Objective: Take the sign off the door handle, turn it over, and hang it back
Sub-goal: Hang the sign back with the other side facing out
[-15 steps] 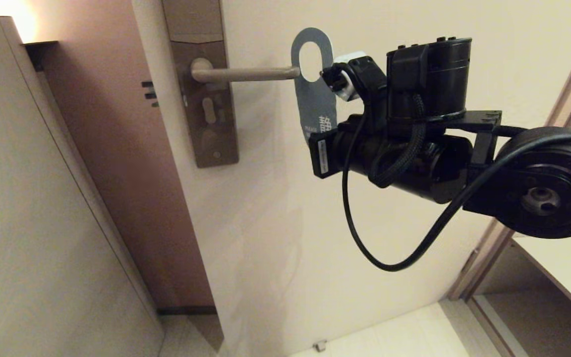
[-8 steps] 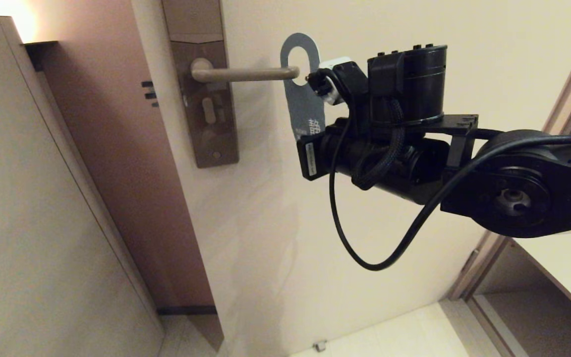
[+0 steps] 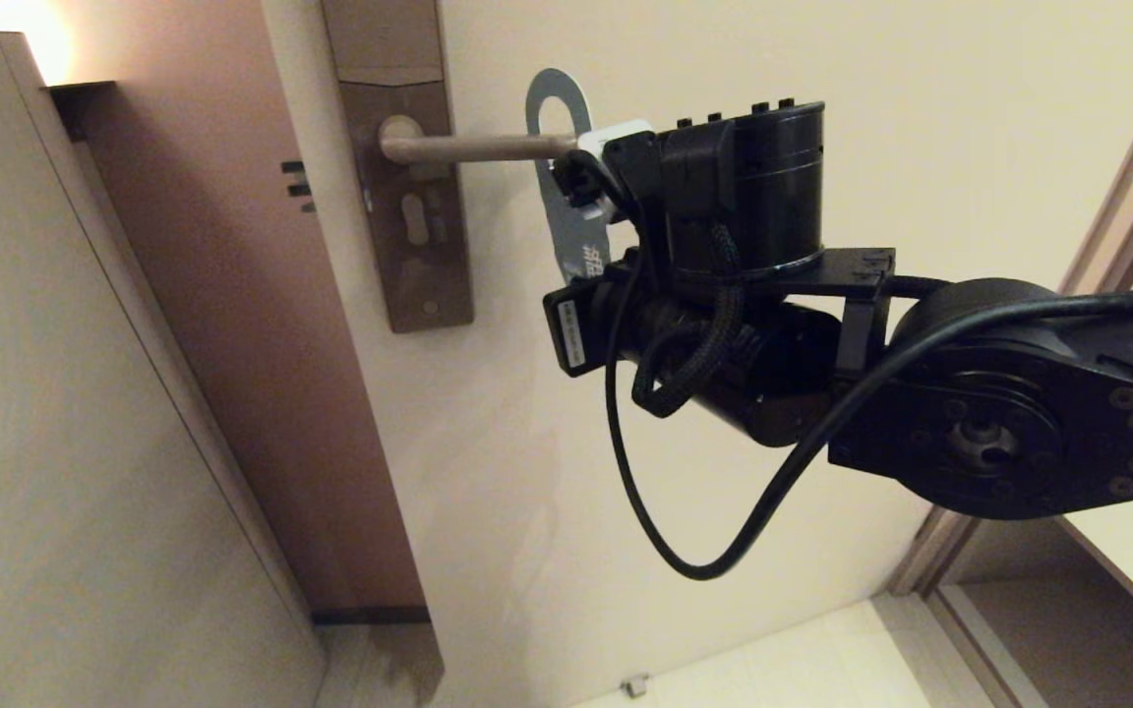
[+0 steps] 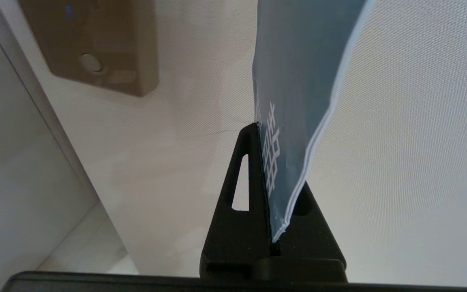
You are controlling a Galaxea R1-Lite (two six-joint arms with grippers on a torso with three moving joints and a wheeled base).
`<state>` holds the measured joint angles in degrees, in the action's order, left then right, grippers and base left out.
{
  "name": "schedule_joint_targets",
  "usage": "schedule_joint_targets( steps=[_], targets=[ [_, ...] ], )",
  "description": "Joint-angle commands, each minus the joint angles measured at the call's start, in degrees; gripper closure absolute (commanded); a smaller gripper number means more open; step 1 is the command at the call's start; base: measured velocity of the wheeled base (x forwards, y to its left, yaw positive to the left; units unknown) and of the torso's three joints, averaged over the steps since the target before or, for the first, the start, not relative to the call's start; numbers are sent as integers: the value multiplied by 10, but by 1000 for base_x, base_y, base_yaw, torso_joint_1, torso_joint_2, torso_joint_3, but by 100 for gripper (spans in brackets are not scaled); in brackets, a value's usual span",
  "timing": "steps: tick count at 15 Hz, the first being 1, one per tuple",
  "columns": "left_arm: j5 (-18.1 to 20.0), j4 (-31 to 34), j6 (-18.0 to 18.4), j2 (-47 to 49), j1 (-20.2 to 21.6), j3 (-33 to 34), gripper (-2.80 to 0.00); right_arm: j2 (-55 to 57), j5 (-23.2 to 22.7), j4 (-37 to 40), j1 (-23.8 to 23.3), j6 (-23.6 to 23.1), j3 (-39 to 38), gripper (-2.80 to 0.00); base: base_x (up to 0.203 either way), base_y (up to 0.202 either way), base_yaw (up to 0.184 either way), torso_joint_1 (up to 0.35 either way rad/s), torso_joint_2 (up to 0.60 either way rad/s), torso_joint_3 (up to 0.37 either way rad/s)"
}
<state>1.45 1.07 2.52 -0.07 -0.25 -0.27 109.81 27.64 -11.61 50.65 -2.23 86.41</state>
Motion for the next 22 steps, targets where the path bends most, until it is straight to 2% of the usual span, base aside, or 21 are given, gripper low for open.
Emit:
schedule_joint_targets(
  steps=[1, 7, 11, 18, 22],
  targets=[
    [0, 1, 0, 1, 0, 0, 0, 5, 17, -1, 10, -1, 1, 0, 0, 0, 0, 0, 0, 0],
    [0, 0, 0, 1, 0, 0, 0, 28, 100, 0, 30, -1, 26, 0, 0, 0, 0, 0, 0, 0],
    [0, 0, 0, 1, 0, 0, 0, 50, 128, 1, 47, 0, 53, 0, 0, 0, 0, 0, 0, 0],
    [0, 0, 0, 1, 0, 0, 0, 65, 135, -1, 74, 3, 58, 0, 0, 0, 0, 0, 0, 0],
    [0, 0, 0, 1, 0, 0, 0, 90, 136, -2, 81, 3, 90, 0, 0, 0, 0, 0, 0, 0]
  ],
)
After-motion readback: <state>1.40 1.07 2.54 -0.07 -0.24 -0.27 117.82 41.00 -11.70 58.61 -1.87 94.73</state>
